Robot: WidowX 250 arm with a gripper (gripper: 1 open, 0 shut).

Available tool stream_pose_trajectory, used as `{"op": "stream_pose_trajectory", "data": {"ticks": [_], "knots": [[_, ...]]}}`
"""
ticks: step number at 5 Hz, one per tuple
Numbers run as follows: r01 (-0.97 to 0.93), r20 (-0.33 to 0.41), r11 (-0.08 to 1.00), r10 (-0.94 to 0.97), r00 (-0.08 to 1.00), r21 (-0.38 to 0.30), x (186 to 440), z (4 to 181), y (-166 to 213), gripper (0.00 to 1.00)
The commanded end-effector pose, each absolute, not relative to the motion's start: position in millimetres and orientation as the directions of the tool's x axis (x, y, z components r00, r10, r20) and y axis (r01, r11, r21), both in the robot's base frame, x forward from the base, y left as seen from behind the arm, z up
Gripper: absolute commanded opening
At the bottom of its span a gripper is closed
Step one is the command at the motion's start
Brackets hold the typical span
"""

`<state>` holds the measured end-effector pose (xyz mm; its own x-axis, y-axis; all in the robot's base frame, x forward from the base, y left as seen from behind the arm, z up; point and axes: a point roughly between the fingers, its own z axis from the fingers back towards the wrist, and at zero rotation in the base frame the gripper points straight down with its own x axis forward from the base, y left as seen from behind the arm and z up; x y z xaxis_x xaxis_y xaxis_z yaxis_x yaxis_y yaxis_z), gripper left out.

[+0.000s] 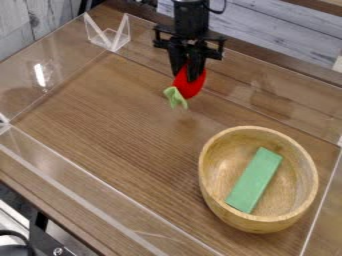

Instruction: Move the red object to the right side of the table

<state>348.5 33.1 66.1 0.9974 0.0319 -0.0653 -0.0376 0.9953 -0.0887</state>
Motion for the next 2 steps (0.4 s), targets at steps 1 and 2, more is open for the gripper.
{"op": "stream_pose_trajectory", "data": {"ticks": [1,2], "knots": [[0.029,-0.014,0.996,-0.030,0.999,-0.083,349.7,69.4,26.2,0.00],[0.048,-0.004,0.995,-0.049,0.999,-0.089,349.9,72.9,22.6,0.00]]}}
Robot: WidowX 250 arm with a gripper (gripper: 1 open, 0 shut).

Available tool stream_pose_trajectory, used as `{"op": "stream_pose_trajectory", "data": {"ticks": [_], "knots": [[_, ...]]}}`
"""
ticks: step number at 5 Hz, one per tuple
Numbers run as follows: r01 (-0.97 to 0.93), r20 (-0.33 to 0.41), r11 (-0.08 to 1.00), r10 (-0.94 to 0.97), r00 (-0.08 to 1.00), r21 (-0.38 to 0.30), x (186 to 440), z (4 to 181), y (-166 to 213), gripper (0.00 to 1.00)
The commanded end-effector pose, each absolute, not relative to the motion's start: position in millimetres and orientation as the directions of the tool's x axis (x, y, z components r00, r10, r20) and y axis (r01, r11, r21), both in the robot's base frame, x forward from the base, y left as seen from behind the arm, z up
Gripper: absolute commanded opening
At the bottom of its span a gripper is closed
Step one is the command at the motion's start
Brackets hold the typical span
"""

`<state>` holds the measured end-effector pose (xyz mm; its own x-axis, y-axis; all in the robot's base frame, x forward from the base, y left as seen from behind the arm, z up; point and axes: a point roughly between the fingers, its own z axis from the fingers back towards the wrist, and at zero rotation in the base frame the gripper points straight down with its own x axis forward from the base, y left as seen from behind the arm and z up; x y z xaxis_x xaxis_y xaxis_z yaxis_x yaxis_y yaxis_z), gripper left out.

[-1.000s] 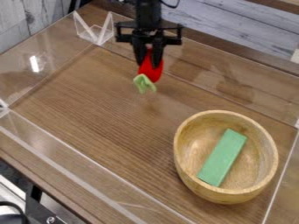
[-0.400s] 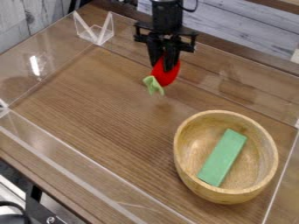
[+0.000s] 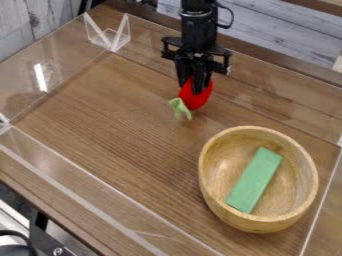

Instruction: Move the red object to the right side of the table

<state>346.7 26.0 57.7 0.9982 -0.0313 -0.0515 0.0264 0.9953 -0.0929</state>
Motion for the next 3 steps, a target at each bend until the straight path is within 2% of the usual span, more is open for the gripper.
{"op": "stream_pose_trajectory", "data": {"ticks": [1,2,3], "knots": [[0.062,-0.001,0.994,-0.063,0.998,-0.093,351.4,72.5,20.4,0.00],[0.075,0.002,0.992,-0.075,0.997,-0.097,352.7,72.0,18.3,0.00],[0.100,0.002,0.990,-0.101,0.995,-0.100,356.7,62.9,16.0,0.00]]}}
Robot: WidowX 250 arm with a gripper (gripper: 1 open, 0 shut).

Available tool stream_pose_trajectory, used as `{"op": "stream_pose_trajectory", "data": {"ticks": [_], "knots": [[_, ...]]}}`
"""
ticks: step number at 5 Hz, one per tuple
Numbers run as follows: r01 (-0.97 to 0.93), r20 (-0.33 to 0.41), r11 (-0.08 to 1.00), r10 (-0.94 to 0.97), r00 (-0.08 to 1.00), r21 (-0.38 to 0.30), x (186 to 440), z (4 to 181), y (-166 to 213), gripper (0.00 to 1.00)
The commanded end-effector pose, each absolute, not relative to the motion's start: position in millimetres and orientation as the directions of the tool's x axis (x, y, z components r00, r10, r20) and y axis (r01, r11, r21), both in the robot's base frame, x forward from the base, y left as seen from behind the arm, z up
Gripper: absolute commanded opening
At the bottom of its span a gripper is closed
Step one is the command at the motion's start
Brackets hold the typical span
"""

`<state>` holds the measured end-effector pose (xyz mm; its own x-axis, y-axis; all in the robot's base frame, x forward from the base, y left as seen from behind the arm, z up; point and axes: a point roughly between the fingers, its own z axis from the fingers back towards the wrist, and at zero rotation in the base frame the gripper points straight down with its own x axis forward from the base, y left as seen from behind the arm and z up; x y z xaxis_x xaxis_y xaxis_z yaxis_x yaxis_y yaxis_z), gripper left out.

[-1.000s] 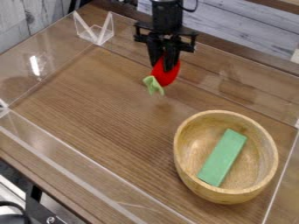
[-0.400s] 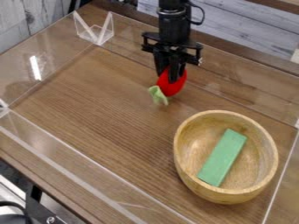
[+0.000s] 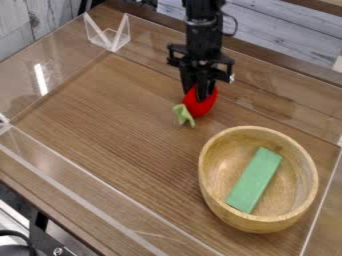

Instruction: Move the red object to the right side of the table

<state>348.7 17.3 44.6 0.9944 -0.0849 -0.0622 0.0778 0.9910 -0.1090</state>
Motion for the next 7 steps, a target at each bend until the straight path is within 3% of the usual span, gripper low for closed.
{"op": "stream_pose_trajectory", "data": {"ticks": [1,3,5,6,7], "knots": [[0.120,0.017,0.987,-0.118,0.993,-0.105,358.4,59.7,13.2,0.00],[0.269,0.031,0.956,-0.267,0.963,-0.114,375.2,59.6,15.5,0.00],[0.307,0.085,0.951,-0.304,0.949,-0.030,369.1,115.0,-3.4,0.00],[0.431,0.095,0.902,-0.428,0.899,-0.013,365.7,118.7,-31.5,0.00],[0.560,0.091,0.828,-0.556,0.826,-0.019,369.7,109.1,-70.3,0.00]]}}
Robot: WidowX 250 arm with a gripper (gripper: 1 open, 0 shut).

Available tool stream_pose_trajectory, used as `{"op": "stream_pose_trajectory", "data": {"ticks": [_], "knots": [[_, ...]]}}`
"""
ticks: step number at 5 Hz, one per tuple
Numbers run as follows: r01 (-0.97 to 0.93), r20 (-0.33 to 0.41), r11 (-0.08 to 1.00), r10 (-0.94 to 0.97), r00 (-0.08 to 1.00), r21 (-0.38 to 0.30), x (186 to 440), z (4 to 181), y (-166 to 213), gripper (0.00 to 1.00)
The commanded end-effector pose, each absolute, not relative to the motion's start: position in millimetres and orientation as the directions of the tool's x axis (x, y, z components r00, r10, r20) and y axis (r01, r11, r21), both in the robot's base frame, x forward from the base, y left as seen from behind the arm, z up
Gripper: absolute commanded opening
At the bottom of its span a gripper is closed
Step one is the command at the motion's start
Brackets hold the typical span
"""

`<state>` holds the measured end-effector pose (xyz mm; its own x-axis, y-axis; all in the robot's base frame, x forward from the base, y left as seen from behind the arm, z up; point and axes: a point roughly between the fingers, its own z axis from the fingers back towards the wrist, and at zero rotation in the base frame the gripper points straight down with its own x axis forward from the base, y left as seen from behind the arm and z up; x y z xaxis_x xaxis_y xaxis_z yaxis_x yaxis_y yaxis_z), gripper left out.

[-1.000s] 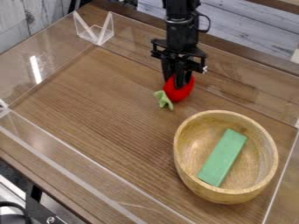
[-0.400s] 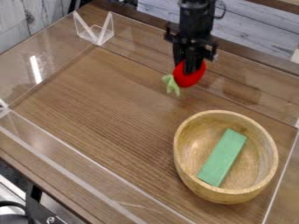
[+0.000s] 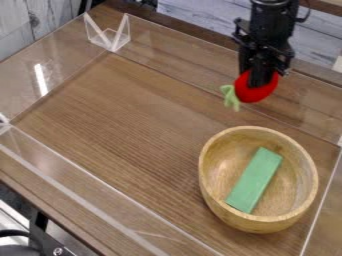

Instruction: Move the red object to the right side of the table

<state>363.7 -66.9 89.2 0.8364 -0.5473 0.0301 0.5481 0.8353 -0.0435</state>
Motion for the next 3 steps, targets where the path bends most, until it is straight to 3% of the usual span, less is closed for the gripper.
{"op": "stream_pose_trajectory", "data": {"ticks": [1,3], "knots": [[0.639,0.086,0.769,-0.635,0.768,-0.028,373.0,99.6,-92.5,0.00],[0.726,0.075,0.685,-0.723,0.687,-0.050,372.8,99.2,-100.5,0.00]]}}
